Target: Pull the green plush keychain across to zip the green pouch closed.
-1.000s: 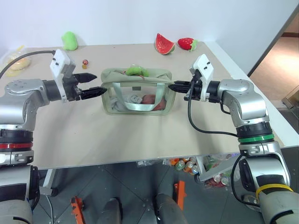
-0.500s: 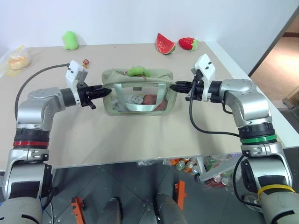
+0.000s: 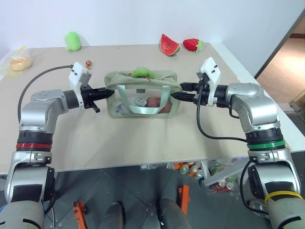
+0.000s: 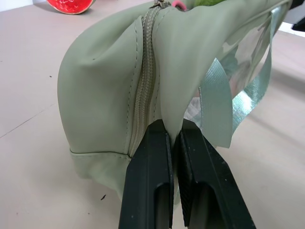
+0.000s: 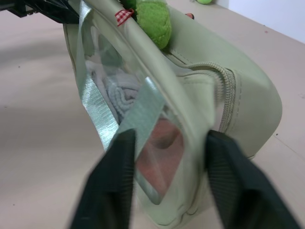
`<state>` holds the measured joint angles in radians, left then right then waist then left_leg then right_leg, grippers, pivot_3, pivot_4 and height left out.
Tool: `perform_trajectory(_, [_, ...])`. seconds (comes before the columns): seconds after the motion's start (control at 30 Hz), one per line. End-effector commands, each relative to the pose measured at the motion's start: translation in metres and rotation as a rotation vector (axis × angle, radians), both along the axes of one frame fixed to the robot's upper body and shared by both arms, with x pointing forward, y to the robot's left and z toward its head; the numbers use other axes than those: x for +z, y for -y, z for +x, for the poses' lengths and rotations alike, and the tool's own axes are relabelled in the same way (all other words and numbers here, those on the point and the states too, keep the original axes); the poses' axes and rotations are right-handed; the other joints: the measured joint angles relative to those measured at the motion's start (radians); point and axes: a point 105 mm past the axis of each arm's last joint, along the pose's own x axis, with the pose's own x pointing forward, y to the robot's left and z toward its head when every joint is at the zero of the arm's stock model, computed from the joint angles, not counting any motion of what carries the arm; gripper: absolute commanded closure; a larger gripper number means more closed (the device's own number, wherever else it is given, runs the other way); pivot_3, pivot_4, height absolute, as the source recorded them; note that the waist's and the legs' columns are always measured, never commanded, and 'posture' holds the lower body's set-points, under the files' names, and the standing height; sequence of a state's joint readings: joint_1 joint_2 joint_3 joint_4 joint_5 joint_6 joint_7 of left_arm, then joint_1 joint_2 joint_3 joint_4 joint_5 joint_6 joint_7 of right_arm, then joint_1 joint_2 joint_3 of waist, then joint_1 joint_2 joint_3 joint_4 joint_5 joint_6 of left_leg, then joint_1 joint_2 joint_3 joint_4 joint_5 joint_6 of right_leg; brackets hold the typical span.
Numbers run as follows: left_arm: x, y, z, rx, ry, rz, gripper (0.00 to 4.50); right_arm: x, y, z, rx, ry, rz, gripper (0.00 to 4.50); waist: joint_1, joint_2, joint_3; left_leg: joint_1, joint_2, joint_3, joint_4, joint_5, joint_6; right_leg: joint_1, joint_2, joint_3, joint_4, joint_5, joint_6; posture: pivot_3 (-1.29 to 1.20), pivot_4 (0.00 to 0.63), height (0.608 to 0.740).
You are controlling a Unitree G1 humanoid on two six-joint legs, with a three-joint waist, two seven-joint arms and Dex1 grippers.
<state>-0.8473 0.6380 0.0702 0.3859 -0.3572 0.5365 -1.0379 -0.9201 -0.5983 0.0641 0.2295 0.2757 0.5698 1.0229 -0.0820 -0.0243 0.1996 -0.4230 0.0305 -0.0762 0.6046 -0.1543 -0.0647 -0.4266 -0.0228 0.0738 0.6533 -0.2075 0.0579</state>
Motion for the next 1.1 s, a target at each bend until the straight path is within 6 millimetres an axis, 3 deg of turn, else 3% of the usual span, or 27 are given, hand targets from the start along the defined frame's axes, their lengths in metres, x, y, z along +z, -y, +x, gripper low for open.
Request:
perform_trajectory(0.03, [0.009, 0.002, -0.002, -0.013, 0.045, 0.010, 4.50, 0.034, 0.001, -0.008, 0.040, 0.072, 0.094, 0.81, 0.001, 0.000, 0.000, 0.000, 0.000, 0.000, 0.000, 0.000, 0.000, 0.000, 0.000, 0.000, 0.000, 0.000, 0.000, 0.00, 0.150, 0.740])
perform_trajectory(0.2, [0.010, 0.001, -0.002, -0.010, 0.049, 0.010, 4.50, 0.083, 0.014, -0.006, 0.012, 0.151, 0.264, 0.81, 0.001, 0.000, 0.000, 0.000, 0.000, 0.000, 0.000, 0.000, 0.000, 0.000, 0.000, 0.000, 0.000, 0.000, 0.000, 0.00, 0.150, 0.740])
perform_trajectory(0.33, [0.009, 0.001, -0.002, -0.010, 0.048, 0.011, 4.50, 0.107, 0.006, -0.006, 0.026, 0.200, 0.303, 0.81, 0.001, 0.000, 0.000, 0.000, 0.000, 0.000, 0.000, 0.000, 0.000, 0.000, 0.000, 0.000, 0.000, 0.000, 0.000, 0.00, 0.150, 0.740])
perform_trajectory(0.5, [0.009, 0.003, -0.001, -0.012, 0.050, 0.011, 4.50, 0.092, -0.042, -0.013, 0.167, 0.236, 0.109, 0.81, 0.000, 0.000, 0.000, 0.000, 0.000, 0.000, 0.000, 0.000, 0.000, 0.000, 0.000, 0.000, 0.000, 0.000, 0.000, 0.00, 0.150, 0.740])
perform_trajectory(0.63, [0.010, 0.006, -0.001, -0.018, 0.055, 0.003, 4.50, 0.073, -0.064, -0.009, 0.225, 0.271, -0.064, 0.81, 0.001, 0.000, 0.000, 0.000, 0.000, 0.000, 0.000, 0.000, 0.000, 0.000, 0.000, 0.000, 0.000, 0.000, 0.000, 0.00, 0.150, 0.740])
perform_trajectory(1.1, [0.003, 0.009, -0.008, -0.018, 0.044, -0.014, 4.50, 0.072, -0.091, 0.001, 0.300, 0.308, -0.153, 0.81, 0.006, 0.000, 0.000, -0.001, 0.000, 0.000, 0.000, 0.000, 0.000, 0.000, 0.000, -0.001, 0.000, 0.000, 0.000, 0.00, 0.150, 0.740])
